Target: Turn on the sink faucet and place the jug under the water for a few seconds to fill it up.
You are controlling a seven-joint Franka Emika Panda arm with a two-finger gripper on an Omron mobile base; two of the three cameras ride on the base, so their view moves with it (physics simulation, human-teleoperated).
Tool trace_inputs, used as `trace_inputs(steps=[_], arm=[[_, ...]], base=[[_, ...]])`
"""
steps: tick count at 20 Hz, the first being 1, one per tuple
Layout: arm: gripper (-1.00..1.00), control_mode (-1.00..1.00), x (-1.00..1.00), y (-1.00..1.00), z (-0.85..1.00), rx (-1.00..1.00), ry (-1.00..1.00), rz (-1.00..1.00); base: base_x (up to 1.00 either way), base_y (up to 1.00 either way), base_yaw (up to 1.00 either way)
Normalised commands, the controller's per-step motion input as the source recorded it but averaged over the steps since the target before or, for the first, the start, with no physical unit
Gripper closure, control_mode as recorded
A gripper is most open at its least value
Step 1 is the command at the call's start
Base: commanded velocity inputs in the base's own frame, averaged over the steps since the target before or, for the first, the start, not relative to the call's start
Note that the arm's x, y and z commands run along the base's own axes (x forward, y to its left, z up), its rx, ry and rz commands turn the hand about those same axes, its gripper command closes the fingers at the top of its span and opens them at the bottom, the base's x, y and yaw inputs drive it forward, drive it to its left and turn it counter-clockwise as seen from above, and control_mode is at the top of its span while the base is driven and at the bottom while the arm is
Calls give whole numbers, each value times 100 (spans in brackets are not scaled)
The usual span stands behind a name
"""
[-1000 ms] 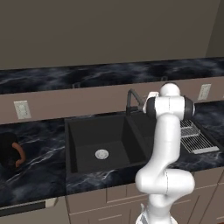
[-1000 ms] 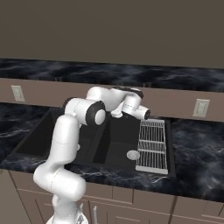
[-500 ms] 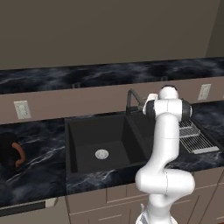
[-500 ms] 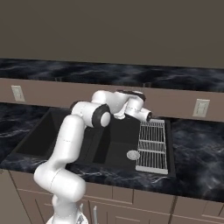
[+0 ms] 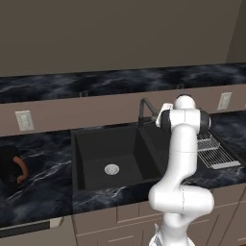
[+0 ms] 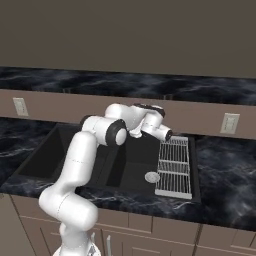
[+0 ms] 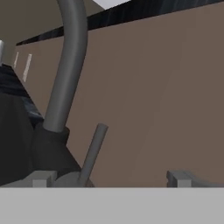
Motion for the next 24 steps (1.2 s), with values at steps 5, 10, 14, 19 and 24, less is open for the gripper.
trace_inputs(steps=[5,10,14,19,24], arm=[[-100,-100,0,26,-2,1,0,0],[-100,-100,2,10,0,3,0,0],[-100,-100,5,0,0,4,0,0],[-100,-100,14,2,-1,4,0,0],[-100,-100,13,12,0,4,0,0]], base=[[0,0,0],[0,0,0],[0,0,0],[0,0,0],[0,0,0]])
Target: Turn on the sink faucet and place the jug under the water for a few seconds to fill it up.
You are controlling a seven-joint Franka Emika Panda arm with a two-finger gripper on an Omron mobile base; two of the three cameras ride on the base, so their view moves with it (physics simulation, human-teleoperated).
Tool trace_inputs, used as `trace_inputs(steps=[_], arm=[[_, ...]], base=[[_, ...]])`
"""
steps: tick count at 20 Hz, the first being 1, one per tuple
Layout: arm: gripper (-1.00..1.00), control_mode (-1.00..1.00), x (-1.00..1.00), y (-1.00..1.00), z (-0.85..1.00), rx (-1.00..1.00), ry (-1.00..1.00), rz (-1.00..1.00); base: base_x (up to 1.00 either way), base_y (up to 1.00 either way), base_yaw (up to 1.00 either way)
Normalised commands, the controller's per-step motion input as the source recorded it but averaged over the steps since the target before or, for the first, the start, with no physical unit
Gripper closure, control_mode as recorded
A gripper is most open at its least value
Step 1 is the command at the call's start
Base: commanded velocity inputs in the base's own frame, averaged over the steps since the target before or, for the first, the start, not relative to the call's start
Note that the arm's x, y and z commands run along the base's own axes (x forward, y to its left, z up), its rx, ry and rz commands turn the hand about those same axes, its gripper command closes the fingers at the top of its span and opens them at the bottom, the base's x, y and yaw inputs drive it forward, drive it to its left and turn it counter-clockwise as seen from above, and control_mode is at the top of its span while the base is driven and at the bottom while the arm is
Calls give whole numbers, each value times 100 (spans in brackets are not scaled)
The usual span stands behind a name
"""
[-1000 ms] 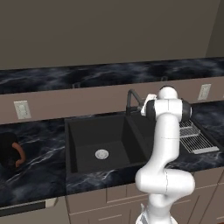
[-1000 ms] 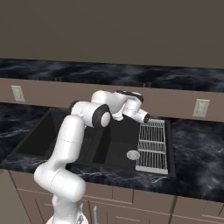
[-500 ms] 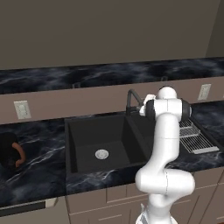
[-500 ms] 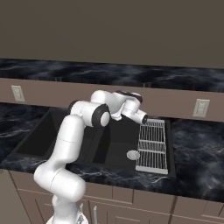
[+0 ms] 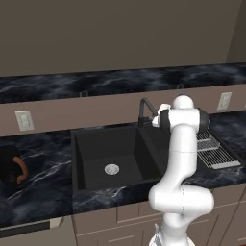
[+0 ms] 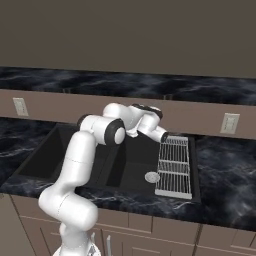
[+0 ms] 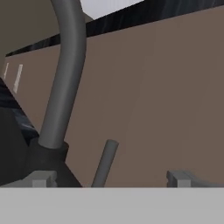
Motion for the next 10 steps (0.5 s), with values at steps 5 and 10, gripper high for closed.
trace_inputs(steps=[5,10], arm=[[-100,-100,21,19,0,2,2,0],[100,-100,19,8,-2,0,3,0]], base=[[0,0,0],[0,0,0]])
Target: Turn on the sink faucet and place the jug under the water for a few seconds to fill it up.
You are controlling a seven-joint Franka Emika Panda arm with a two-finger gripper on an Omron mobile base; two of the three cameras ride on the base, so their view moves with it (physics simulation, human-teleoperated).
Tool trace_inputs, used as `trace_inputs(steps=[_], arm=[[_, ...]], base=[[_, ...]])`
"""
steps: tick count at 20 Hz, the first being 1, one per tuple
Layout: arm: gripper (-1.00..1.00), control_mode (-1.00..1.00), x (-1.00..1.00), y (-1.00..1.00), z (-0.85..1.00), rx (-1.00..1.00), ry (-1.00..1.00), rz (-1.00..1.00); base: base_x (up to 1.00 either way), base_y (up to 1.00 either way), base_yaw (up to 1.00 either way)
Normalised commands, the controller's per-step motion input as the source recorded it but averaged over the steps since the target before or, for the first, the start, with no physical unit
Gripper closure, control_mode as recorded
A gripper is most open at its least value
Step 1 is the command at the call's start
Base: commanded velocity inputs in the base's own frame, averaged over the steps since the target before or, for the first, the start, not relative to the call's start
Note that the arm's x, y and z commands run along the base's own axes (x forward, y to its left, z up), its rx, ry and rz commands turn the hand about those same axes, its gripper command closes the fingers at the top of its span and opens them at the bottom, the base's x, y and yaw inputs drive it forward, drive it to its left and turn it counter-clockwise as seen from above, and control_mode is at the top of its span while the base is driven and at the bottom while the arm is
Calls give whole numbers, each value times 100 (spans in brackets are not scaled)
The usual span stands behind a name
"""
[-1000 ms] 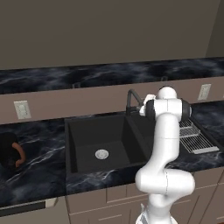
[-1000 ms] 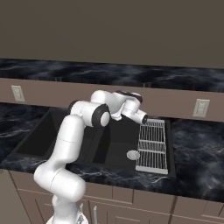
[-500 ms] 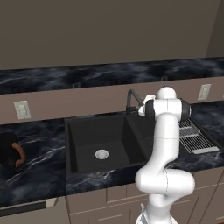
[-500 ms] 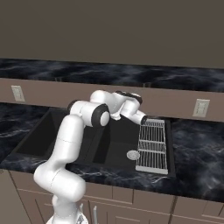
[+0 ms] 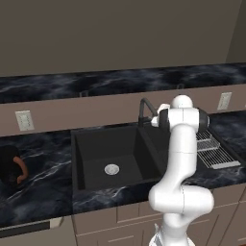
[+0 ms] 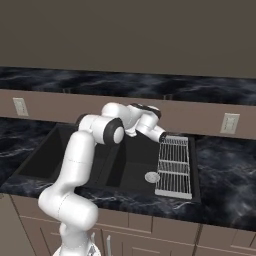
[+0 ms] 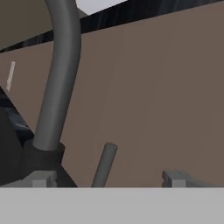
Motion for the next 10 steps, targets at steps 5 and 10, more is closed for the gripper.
trace_inputs(steps=[5,10], arm=[[100,-100,26,2,-1,1,2,-1],[100,-100,25,0,0,2,1,-6]], base=[[0,0,0],[0,0,0]])
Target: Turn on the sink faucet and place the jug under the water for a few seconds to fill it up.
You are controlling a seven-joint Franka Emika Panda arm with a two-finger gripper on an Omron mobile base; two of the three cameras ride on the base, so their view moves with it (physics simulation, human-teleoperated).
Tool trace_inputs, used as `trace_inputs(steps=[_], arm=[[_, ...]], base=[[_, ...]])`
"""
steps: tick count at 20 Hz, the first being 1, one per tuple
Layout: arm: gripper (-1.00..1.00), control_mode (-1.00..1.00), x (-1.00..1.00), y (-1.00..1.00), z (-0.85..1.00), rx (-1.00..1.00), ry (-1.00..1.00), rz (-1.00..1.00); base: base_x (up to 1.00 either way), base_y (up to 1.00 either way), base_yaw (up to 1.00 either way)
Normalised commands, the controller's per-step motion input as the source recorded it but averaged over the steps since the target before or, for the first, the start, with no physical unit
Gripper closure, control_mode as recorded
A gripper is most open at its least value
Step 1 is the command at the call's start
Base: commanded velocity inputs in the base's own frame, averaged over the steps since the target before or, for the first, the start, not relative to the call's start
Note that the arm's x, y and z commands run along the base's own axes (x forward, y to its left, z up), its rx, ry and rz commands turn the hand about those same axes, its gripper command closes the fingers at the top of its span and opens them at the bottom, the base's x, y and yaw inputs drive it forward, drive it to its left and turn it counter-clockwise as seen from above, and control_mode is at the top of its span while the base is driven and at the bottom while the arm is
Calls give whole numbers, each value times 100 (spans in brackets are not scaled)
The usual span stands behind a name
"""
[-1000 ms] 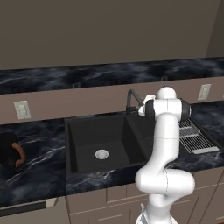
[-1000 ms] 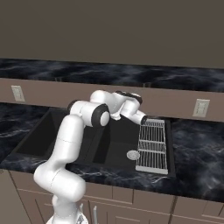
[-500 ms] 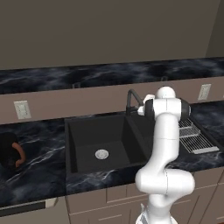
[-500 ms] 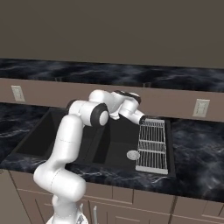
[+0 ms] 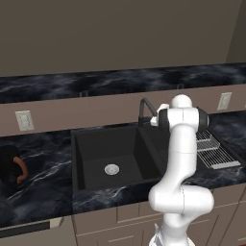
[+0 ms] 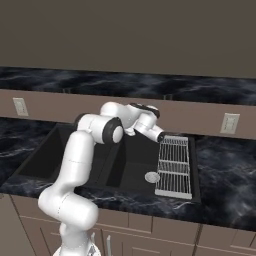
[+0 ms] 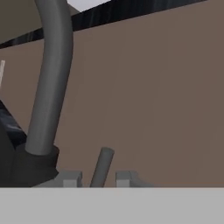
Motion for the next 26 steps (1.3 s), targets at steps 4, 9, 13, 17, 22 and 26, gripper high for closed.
trace_inputs(steps=[4,9,13,17,22,26], arm=[[100,-100,17,0,0,1,1,-10],[100,-100,14,0,0,2,3,-13],[100,-100,23,-32,0,8,3,-18],[100,-100,31,-40,0,10,5,-17],[100,-100,37,-54,-2,10,10,-16],[100,-100,36,-64,-14,11,13,-13]], base=[[0,0,0],[0,0,0],[0,0,0],[0,0,0],[0,0,0],[0,0,0]])
